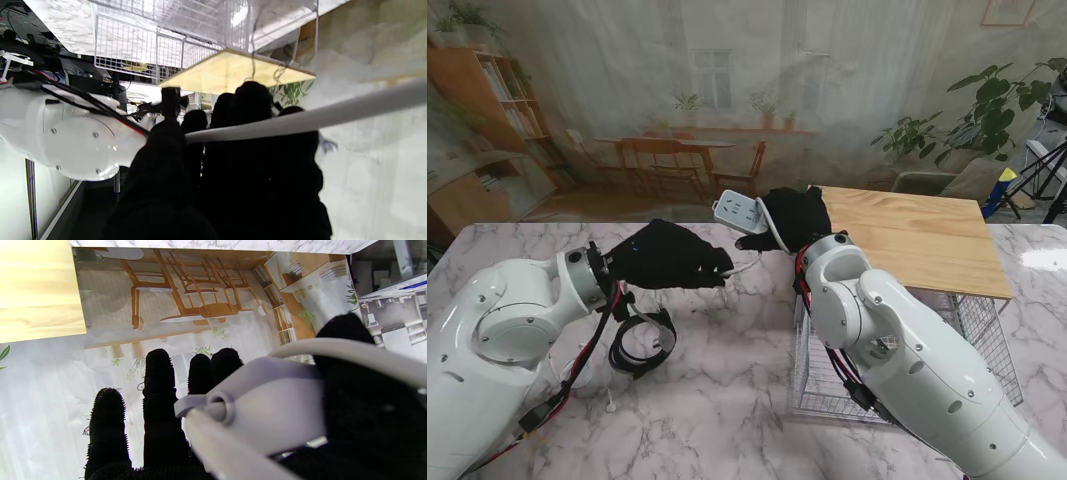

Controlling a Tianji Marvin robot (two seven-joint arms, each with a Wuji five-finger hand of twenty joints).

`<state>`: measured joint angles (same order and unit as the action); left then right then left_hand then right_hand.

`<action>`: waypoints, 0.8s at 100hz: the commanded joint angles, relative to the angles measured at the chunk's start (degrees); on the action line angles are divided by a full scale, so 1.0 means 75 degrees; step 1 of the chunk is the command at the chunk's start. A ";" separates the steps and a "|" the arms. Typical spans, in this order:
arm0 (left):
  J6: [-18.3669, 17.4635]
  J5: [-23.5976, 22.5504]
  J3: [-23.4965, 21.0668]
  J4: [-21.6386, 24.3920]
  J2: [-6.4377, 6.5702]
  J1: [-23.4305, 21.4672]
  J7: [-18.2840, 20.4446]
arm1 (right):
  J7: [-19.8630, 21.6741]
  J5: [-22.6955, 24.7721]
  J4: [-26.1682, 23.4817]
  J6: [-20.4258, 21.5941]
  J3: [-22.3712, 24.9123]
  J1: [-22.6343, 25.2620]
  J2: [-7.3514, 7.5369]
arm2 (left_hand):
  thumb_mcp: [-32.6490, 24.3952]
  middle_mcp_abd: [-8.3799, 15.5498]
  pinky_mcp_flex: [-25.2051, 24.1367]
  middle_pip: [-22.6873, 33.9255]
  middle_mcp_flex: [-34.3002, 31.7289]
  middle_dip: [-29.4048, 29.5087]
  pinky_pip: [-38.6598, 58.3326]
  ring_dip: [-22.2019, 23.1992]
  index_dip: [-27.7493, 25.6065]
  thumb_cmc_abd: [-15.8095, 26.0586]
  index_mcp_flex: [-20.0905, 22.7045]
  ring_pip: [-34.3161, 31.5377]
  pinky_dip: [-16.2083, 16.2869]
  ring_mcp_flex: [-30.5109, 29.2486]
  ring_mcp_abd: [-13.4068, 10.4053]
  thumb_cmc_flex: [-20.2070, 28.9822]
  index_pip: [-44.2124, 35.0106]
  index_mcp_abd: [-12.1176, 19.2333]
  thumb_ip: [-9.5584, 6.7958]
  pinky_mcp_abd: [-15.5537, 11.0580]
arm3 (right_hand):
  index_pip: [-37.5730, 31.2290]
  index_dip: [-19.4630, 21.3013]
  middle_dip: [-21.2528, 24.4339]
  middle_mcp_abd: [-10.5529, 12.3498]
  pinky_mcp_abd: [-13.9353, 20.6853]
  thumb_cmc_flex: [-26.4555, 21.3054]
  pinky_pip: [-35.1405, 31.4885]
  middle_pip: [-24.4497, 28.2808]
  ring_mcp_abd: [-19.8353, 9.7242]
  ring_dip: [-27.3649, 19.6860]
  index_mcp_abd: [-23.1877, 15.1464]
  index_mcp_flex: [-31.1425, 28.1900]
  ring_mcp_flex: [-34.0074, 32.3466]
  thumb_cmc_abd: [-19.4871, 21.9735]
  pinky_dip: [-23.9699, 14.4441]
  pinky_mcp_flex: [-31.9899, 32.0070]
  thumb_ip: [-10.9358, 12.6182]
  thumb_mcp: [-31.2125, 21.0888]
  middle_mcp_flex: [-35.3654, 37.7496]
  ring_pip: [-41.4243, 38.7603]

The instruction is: Load the small electronics into the mesh drawer

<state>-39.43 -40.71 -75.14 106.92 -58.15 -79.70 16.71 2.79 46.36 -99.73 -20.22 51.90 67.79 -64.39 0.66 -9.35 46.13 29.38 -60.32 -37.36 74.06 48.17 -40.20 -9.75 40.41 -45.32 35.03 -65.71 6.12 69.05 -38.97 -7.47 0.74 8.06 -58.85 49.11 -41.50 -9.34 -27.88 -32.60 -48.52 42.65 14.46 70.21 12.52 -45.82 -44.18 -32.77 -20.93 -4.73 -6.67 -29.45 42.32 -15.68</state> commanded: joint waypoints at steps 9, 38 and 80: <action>0.0173 -0.0045 -0.0158 0.0218 -0.0055 0.0411 -0.0042 | 0.0020 0.0022 0.0043 0.0199 -0.0097 0.0190 0.0018 | -0.0421 -0.0212 0.0220 0.0231 -0.0144 -0.0310 0.0502 0.0464 -0.0292 0.0135 0.0184 -0.0763 0.0419 -0.0285 -0.0416 0.0611 -0.0398 0.1313 -0.0152 -0.0610 | -0.0312 -0.0016 -0.0081 0.0251 -0.0051 -0.1209 0.0152 0.0240 -0.0041 0.0146 -0.1105 -0.0760 -0.0187 0.1819 -0.0067 0.0105 0.0065 -0.2613 0.0079 -0.0483; 0.0499 -0.0628 -0.0046 -0.0033 -0.0086 0.1391 -0.0092 | 0.0065 -0.0170 -0.0028 0.0648 -0.0232 0.0383 0.0038 | -0.0407 -0.0143 0.0273 0.0278 -0.0152 -0.0407 0.0543 0.0606 -0.0350 0.0145 0.0135 -0.0883 0.0518 -0.0320 -0.0502 0.0575 -0.0421 0.1370 -0.0163 -0.0706 | -0.0309 -0.0017 -0.0073 0.0249 -0.0050 -0.1211 0.0135 0.0235 -0.0047 0.0149 -0.1130 -0.0761 -0.0197 0.1823 -0.0078 0.0083 0.0054 -0.2608 0.0079 -0.0487; 0.1830 -0.0285 0.0820 -0.0807 -0.0143 0.2514 0.0373 | 0.0140 -0.0336 -0.0128 0.0903 -0.0281 0.0509 0.0057 | -0.0395 -0.0097 0.0116 0.0368 -0.0092 -0.0594 0.0623 0.0985 -0.0403 0.0181 0.0076 -0.1103 0.0813 -0.0252 -0.0588 0.0532 -0.0411 0.1406 -0.0185 -0.0745 | -0.0301 -0.0001 -0.0072 0.0263 -0.0022 -0.1208 0.0059 0.0217 -0.0057 0.0156 -0.1142 -0.0781 -0.0221 0.1806 -0.0096 0.0000 0.0052 -0.2620 0.0107 -0.0497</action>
<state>-25.57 -42.22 -69.44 102.02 -58.66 -61.71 18.32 3.78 43.67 -100.30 -13.70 49.91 71.33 -63.98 0.68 -8.27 46.52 30.47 -60.32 -40.87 76.13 54.13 -42.14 -9.74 40.43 -51.17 39.43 -65.75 4.55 68.52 -40.62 0.92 1.64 6.64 -58.85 49.11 -41.50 -9.34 -27.88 -32.49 -48.52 42.69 14.46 70.42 12.52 -45.82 -44.78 -32.77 -20.99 -4.76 -6.67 -29.45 42.32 -15.68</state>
